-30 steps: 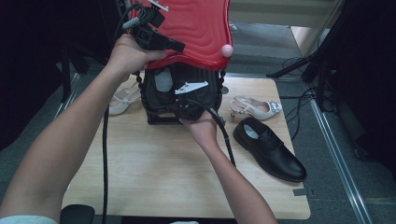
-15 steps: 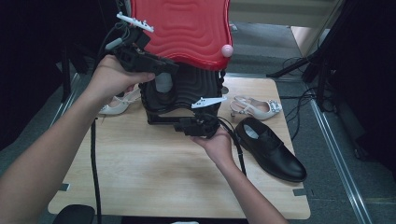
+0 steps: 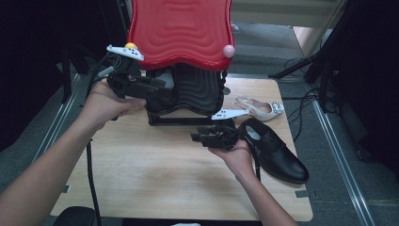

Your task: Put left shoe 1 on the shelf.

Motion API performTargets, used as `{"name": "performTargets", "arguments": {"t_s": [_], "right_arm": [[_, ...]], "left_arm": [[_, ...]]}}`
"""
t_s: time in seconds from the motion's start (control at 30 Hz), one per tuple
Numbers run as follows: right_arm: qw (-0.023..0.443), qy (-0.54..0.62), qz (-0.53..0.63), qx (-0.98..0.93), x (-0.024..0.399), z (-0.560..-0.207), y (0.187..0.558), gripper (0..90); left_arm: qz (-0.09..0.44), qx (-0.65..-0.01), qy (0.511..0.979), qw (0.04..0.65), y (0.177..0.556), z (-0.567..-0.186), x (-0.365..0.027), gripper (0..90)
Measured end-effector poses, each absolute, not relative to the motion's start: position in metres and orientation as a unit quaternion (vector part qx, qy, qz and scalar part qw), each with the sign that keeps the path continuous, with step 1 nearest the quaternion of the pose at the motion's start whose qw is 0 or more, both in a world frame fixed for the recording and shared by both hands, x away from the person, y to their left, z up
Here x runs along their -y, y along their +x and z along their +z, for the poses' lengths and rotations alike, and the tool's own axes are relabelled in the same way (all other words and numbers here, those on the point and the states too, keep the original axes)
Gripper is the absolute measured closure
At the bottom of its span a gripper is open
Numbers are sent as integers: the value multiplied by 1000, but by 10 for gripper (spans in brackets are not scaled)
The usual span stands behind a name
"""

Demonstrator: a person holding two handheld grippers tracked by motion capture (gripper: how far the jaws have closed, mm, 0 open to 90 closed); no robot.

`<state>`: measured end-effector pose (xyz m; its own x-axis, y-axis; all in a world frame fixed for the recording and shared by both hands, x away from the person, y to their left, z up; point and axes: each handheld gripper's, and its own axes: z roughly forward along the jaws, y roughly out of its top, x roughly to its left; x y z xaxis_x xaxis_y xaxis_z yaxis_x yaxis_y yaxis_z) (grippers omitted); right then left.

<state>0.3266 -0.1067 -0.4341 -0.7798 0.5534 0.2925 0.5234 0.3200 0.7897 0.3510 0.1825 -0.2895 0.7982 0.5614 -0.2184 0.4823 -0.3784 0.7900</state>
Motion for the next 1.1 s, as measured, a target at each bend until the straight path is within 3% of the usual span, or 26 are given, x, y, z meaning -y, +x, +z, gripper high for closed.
{"name": "performTargets", "arguments": {"t_s": [0.4,0.53,1.1], "right_arm": [[30,345,461,-817,143,-437,317,681],[32,333,466,-819,153,-441,316,644],[30,376,462,-803,198,-450,313,639]], "left_arm": [[30,-318,827,463,336,-343,-187,536],[25,-318,828,461,334,-360,-190,522],[-21,-334,831,445,330,-440,-184,526]]}}
